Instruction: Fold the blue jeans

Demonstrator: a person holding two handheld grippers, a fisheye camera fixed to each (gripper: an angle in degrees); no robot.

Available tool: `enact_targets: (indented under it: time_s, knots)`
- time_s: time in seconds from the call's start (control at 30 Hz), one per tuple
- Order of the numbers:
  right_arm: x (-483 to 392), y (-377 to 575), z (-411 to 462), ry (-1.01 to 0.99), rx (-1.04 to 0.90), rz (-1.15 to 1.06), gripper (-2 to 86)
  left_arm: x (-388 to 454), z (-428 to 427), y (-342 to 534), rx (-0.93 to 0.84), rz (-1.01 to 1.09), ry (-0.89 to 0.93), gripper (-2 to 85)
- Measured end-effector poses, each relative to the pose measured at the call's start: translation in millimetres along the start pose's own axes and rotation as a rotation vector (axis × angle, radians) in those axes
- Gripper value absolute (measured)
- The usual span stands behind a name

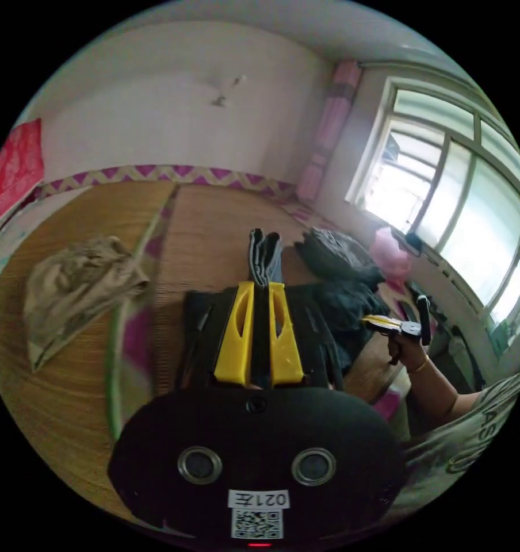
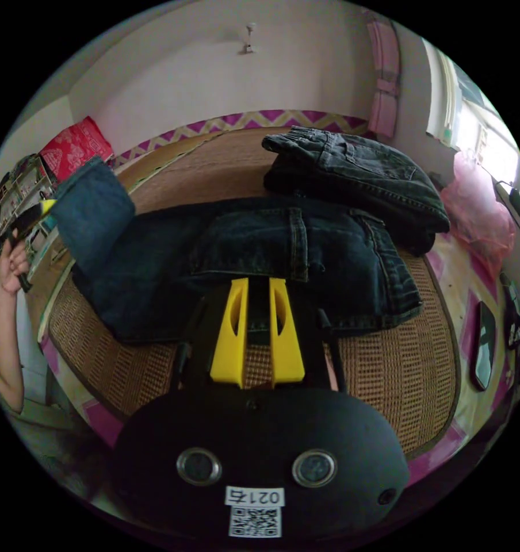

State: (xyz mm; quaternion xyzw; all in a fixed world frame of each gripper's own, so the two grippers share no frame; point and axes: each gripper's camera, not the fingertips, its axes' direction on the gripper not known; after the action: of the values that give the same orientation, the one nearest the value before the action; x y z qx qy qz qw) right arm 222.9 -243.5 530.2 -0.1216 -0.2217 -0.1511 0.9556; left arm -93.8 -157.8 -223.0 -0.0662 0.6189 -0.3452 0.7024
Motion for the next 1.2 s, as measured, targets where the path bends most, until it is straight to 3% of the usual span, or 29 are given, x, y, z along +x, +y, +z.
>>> enact_targets:
  time_s: [0.13, 0.3, 0.6, 0.7, 0.77, 0.83, 0.93, 1.03, 1.2]
  knots:
    - [-15.0, 3.2, -1.3, 0.040, 0.003, -0.017, 6.4, -123.7, -63.0, 21.8, 0.011, -0.166, -0.204, 2.5]
    - [-23.2, 6.8, -6.0, 0.041, 0.007, -0.009, 6.3, -244.3, -81.0, 70.8, -0.060, -0.406, -0.435, 2.1]
    - [1.4, 15.7, -19.4, -0.164, -0.024, 0.013, 4.5, -308.0, -96.1, 121.4, -0.114, -0.513, -0.314, 2.7]
    - [2.1, 16.2, -26.3, -0.213, -0.033, -0.012, 4.3, -316.5, -107.8, 134.8, -0.041, -0.509, -0.251, 3.7]
    - [-2.0, 14.9, -44.4, -0.227, 0.014, -0.091, 4.4, -313.0, -124.4, 137.3, 0.044, -0.481, -0.221, 3.8]
    - [-7.9, 10.5, -74.6, -0.116, 0.143, -0.183, 6.0, -293.3, -139.0, 126.8, 0.091, -0.354, -0.253, 2.5]
    - [-16.3, -13.8, -87.2, -0.039, 0.195, -0.358, 7.5, -259.3, -125.1, 97.0, 0.045, -0.139, -0.234, 2.6]
    - [-29.1, -49.4, -63.6, 0.007, 0.097, -0.553, 7.5, -231.7, -87.9, 62.6, -0.034, 0.057, -0.166, 4.9]
    - [-29.1, -101.2, -13.0, -0.076, -0.117, -0.663, 7.6, -212.5, -20.8, 18.1, -0.199, 0.276, -0.087, 8.8]
